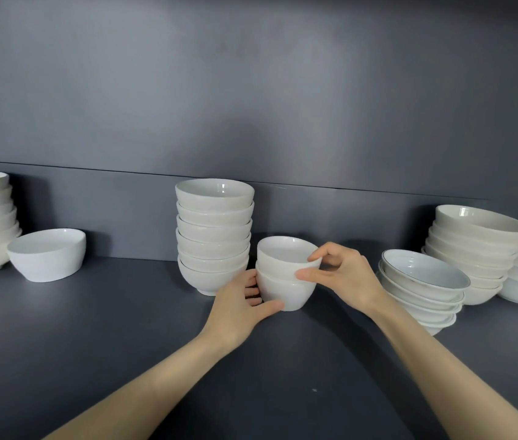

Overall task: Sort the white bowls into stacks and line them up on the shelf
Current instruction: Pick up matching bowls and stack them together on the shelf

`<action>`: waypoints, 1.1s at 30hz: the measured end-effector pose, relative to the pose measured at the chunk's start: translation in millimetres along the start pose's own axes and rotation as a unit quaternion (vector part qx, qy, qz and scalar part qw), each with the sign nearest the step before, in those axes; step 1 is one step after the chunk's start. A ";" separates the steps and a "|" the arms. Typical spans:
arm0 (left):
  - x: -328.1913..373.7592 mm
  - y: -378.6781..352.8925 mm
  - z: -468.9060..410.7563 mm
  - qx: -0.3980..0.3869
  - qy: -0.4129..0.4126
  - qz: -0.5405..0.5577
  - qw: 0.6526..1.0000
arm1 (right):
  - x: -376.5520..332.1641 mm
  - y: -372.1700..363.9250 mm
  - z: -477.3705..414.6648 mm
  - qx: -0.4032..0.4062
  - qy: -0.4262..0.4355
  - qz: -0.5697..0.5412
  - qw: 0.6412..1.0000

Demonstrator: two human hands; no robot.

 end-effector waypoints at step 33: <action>30.3 183.8 85.1 0.083 0.060 -0.077 0.992 | -125.7 -102.8 98.0 -0.066 -0.019 -0.156 0.985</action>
Point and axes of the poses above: each hand's wrist, its own z-axis away from the middle knuckle, its own y-axis out of the back of the hand, x = y × z, the point moved 3 cm from there along -z, towards the middle knuckle, and after that the axes turned 8 degrees about x, right-handed, at the moved point
